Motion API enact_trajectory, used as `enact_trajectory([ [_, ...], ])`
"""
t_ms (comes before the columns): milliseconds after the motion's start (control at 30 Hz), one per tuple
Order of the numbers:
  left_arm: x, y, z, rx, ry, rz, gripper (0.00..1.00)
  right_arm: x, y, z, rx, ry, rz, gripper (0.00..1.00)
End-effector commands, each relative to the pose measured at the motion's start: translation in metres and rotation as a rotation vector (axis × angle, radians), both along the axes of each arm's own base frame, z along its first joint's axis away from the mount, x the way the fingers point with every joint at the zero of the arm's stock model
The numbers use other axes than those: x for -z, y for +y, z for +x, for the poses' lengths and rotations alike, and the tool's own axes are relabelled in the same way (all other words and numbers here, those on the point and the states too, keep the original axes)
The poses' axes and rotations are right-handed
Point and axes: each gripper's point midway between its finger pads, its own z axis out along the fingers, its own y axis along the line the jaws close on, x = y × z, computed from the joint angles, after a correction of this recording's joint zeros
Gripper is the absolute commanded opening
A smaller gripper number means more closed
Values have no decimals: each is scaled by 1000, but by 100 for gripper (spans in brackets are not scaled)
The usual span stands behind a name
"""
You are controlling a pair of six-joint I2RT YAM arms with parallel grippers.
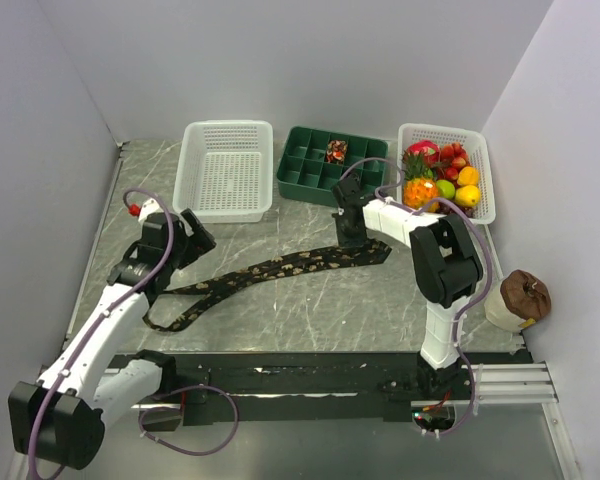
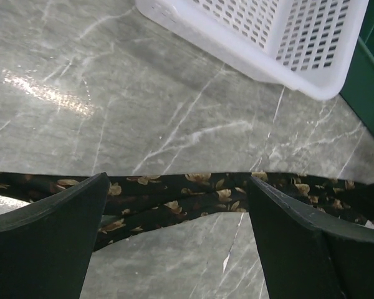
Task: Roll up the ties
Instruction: Flatten out the tie at the center of the board.
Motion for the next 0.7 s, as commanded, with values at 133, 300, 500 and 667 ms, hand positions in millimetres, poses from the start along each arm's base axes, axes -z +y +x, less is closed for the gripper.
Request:
enact_trajectory([
  [133, -42, -15, 21, 94, -87, -3, 96, 20, -26, -7, 58, 65, -120, 0],
  [300, -41, -21, 22, 173, -20, 38, 96, 26, -26, -10, 78, 121, -101, 0],
  [500, -24, -24, 10, 261, 136, 83, 96, 23, -29, -15, 120, 154, -57, 0],
  [667, -3, -17, 7, 226, 208, 89, 96, 15, -29, -21, 117, 161, -40, 0],
])
